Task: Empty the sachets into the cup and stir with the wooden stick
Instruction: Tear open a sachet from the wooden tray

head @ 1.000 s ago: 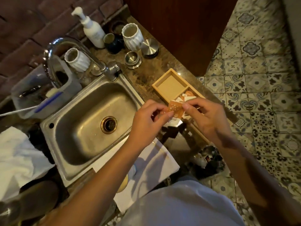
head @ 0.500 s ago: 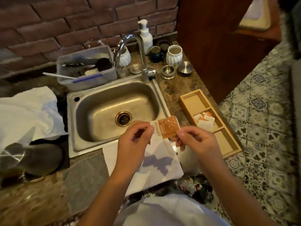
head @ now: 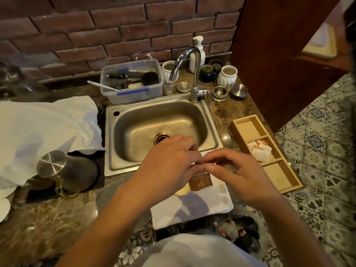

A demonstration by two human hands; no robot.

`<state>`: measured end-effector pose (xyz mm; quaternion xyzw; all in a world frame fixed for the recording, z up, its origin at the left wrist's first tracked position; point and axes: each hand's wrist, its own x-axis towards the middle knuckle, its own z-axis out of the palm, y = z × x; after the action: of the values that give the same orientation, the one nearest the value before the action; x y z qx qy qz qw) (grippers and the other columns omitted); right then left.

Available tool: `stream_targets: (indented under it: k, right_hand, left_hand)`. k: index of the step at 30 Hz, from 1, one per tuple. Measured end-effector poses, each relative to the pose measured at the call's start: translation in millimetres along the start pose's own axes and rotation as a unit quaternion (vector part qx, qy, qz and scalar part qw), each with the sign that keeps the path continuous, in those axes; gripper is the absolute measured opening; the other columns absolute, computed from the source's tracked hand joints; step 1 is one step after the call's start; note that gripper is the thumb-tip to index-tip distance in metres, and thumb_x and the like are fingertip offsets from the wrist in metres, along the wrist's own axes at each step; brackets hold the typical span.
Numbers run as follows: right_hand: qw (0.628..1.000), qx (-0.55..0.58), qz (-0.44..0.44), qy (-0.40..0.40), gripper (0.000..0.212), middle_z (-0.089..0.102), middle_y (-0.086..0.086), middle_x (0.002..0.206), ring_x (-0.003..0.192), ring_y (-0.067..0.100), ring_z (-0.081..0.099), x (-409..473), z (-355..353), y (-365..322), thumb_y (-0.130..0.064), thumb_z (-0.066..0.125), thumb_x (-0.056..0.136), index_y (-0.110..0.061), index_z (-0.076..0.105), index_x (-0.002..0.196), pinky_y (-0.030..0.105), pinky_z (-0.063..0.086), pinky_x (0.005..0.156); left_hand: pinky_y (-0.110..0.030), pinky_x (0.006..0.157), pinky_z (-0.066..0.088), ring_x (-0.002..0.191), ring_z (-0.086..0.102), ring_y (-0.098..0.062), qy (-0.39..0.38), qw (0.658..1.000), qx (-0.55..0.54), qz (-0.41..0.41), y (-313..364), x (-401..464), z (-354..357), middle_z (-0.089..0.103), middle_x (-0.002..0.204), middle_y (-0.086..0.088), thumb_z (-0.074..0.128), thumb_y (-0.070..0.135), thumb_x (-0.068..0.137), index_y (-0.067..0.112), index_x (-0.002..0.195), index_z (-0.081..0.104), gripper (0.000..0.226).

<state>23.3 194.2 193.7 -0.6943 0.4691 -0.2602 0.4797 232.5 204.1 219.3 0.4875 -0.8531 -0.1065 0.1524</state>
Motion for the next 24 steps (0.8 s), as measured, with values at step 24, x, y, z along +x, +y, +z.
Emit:
stream_targets:
  k: [24]
  right_hand:
    - [0.99, 0.137, 0.003, 0.027, 0.008, 0.073, 0.0, 0.09, 0.084, 0.021, 0.071, -1, 40, -15, -0.016, 0.075, 0.087, -0.021, 0.072, 0.093, 0.033, 0.061, 0.07]
  left_hand:
    - [-0.042, 0.082, 0.054, 0.099, 0.065, -0.023, 0.181, 0.891, -0.382, -0.167, -10, -47, 12, 0.069, 0.099, 0.007, 0.072, 0.016, 0.092, 0.018, 0.092, 0.078, 0.006]
